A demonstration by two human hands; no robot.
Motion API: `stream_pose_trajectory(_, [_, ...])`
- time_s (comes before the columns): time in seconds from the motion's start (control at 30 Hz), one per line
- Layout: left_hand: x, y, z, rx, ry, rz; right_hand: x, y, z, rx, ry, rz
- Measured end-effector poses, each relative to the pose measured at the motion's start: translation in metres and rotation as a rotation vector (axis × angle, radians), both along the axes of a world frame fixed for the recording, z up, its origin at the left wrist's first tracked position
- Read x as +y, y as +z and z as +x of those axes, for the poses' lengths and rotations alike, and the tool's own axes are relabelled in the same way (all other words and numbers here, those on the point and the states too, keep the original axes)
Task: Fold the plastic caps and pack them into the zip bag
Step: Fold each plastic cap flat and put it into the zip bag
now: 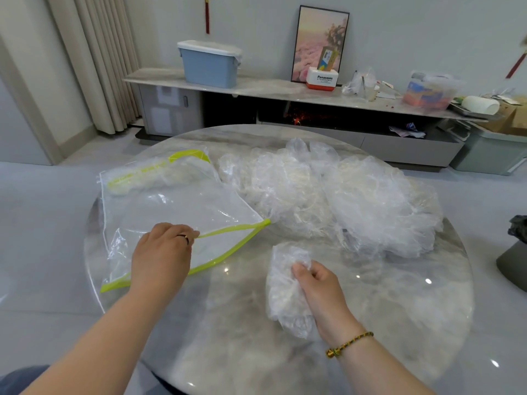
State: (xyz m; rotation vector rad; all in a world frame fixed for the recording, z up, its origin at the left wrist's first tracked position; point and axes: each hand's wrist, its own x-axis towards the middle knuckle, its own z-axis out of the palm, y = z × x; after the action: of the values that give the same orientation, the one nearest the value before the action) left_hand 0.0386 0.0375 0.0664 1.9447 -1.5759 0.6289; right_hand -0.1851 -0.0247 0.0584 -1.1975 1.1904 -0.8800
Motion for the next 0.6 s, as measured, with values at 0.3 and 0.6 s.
stream_pose_trajectory(0.3, [0.001,0.008,-0.013,0.101,-0.121,0.039,0.017,0.006,0.008,0.156,0.104,-0.111])
stream_pose_trajectory(0.6, [0.025,0.041,-0.032,0.406,-0.38,0.021,0.001,0.033,0.076,0.331,0.291,-0.263])
